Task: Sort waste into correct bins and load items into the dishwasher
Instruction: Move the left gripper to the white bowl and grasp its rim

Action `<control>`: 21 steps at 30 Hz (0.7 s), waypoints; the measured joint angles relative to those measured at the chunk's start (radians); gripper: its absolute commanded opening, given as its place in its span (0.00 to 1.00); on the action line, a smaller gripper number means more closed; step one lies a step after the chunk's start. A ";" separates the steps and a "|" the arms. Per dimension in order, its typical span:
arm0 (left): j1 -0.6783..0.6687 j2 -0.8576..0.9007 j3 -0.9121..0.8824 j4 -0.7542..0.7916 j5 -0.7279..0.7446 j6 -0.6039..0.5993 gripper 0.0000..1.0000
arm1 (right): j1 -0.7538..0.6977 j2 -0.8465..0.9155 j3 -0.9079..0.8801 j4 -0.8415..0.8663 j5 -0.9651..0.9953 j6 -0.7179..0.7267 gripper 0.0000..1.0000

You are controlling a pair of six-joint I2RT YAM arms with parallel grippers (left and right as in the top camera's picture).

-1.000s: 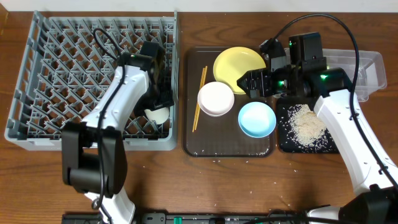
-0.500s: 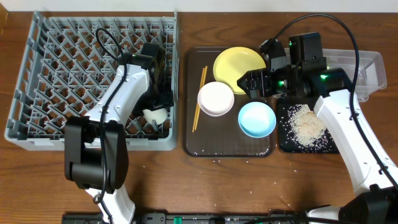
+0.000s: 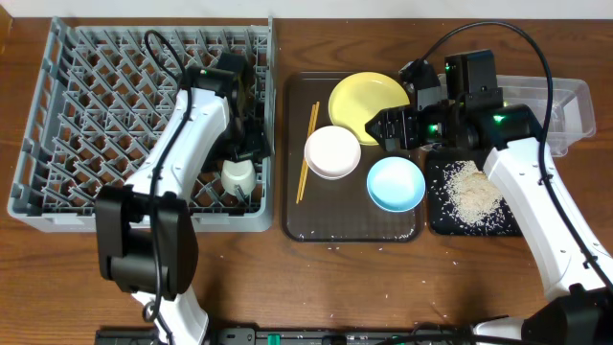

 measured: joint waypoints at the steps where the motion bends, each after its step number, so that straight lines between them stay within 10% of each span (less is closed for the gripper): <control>1: -0.005 -0.016 0.011 0.002 0.003 0.004 0.88 | 0.000 0.000 0.000 0.001 0.000 0.000 0.89; 10: -0.145 -0.189 0.056 0.106 0.057 0.026 0.88 | 0.000 0.000 0.000 0.002 0.022 0.009 0.89; 21: -0.264 0.006 0.056 0.300 0.076 0.095 0.91 | -0.066 0.000 0.000 -0.042 0.114 0.085 0.89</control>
